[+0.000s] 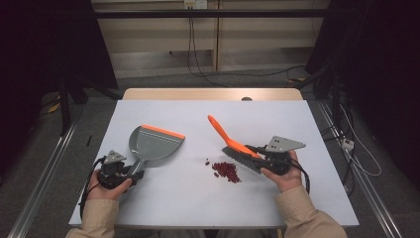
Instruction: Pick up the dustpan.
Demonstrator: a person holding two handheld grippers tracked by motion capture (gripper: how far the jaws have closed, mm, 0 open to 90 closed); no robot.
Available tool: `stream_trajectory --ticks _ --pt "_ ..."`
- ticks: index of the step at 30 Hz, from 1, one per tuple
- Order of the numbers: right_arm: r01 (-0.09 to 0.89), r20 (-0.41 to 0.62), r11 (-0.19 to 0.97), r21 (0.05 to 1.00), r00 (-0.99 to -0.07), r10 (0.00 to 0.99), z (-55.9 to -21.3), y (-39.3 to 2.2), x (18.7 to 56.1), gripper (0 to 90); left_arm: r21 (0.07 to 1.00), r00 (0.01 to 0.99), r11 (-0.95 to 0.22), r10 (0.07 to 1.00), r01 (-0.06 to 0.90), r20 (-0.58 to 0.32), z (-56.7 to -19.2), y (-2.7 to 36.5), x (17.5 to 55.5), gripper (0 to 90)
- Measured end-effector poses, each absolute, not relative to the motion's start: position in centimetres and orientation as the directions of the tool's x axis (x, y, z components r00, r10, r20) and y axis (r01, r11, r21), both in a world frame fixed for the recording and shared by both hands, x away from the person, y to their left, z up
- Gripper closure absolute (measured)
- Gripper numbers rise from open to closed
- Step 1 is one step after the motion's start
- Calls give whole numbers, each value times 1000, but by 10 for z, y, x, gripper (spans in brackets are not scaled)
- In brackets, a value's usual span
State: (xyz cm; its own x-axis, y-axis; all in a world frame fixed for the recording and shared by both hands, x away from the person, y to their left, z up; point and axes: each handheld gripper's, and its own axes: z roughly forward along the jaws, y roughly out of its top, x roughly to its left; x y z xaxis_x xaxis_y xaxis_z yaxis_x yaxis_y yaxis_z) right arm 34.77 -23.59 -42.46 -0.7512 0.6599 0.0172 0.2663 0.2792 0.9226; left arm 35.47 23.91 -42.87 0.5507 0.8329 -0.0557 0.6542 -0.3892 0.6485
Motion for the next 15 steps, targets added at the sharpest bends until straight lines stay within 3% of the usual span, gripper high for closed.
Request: stream_trajectory --ticks 6,8,15 --pt "265 29 250 931 -738 674 -423 -240 346 711 605 560 -410 825 682 -72 -436 228 373 501" --pt "262 29 246 933 -735 677 -422 -240 346 711 596 558 -413 827 689 -71 -436 228 375 558" --pt "278 38 241 930 -724 688 -425 -238 348 712 599 555 -410 829 688 -71 -434 237 377 620"
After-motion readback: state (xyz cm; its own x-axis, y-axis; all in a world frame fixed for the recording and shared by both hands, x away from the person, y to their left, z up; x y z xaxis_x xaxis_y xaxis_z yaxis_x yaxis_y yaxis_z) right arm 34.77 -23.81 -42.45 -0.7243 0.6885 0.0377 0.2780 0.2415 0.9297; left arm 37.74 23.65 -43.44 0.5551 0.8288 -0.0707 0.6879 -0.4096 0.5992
